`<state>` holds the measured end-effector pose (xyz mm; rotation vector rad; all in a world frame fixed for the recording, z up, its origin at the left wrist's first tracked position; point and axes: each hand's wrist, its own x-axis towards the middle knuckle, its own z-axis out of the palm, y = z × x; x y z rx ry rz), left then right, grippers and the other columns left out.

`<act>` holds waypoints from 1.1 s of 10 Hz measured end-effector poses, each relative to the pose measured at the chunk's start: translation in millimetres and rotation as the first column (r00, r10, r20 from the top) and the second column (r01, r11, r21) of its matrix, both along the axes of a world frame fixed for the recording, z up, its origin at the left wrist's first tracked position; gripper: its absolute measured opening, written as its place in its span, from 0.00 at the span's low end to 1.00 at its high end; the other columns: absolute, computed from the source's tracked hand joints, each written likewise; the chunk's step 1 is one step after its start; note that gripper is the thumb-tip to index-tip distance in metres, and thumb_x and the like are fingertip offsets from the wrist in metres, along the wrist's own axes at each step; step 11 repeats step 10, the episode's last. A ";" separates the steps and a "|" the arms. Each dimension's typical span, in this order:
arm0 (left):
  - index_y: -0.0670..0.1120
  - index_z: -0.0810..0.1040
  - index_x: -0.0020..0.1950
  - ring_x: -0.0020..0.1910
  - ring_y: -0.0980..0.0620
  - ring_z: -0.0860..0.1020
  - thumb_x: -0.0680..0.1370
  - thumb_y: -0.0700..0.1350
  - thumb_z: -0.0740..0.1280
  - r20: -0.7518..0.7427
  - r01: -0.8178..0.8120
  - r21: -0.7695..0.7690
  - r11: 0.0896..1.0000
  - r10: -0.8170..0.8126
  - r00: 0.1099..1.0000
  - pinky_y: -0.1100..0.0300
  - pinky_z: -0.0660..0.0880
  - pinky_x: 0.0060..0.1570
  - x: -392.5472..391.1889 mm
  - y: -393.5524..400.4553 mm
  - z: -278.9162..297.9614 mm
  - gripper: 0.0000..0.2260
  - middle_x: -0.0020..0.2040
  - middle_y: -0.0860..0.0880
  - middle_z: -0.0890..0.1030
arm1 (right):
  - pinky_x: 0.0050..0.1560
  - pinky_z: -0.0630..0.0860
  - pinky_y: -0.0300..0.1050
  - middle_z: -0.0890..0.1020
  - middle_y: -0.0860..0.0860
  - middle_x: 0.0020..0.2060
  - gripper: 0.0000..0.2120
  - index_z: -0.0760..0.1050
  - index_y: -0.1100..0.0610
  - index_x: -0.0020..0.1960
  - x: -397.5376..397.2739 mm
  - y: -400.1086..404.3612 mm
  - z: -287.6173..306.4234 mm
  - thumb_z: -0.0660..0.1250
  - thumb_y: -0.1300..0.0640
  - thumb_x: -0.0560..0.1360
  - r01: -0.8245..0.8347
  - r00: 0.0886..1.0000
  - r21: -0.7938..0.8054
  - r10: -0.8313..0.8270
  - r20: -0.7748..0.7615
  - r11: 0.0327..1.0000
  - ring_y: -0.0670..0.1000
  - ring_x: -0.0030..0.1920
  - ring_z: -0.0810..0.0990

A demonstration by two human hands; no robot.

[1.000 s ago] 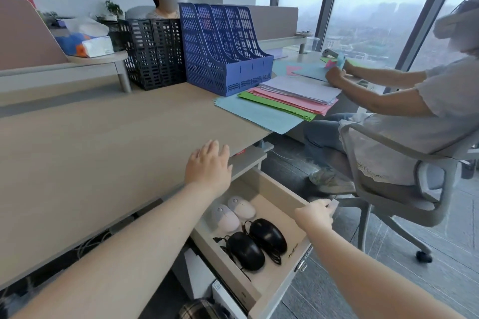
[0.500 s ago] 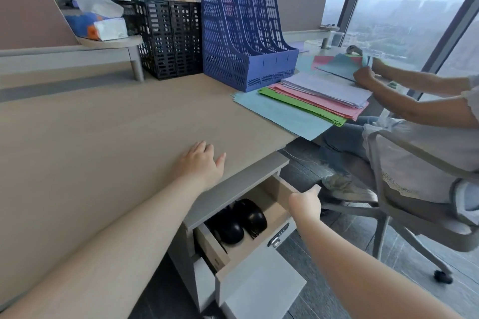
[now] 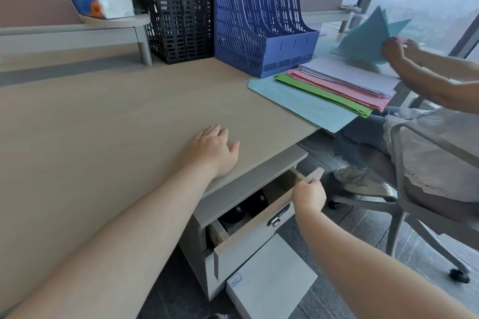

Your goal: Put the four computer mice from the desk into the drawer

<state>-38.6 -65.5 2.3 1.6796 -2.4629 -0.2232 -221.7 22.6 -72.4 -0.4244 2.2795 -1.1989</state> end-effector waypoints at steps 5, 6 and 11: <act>0.45 0.59 0.76 0.78 0.49 0.54 0.81 0.56 0.51 -0.023 -0.001 -0.030 1.000 0.000 1.000 0.53 0.51 0.76 -0.1 -0.9 -3.6 0.27 0.79 0.45 0.57 | 0.38 0.64 0.46 0.71 0.52 0.30 0.17 0.78 0.60 0.54 12.5 -36.4 -3.9 0.53 0.69 0.77 0.015 0.970 -0.118 0.014 0.242 0.993 0.51 0.32 0.65; 0.45 0.59 0.76 0.78 0.49 0.54 0.81 0.56 0.51 -0.032 -0.001 -0.035 0.999 0.000 0.999 0.53 0.52 0.76 0.3 -2.7 -3.6 0.27 0.79 0.45 0.57 | 0.40 0.64 0.47 0.69 0.52 0.29 0.15 0.79 0.63 0.52 13.8 -40.8 -1.2 0.54 0.68 0.77 0.054 0.959 -0.125 -0.017 0.281 0.991 0.51 0.32 0.64; 0.45 0.59 0.77 0.78 0.50 0.55 0.81 0.56 0.52 -0.065 -0.013 -0.012 1.000 0.013 0.998 0.54 0.51 0.77 0.2 -0.2 -3.8 0.27 0.79 0.46 0.58 | 0.73 0.66 0.45 0.70 0.54 0.72 0.22 0.61 0.58 0.76 -12.6 -24.2 -2.7 0.57 0.58 0.82 -0.265 0.959 0.102 0.251 0.133 0.959 0.54 0.76 0.62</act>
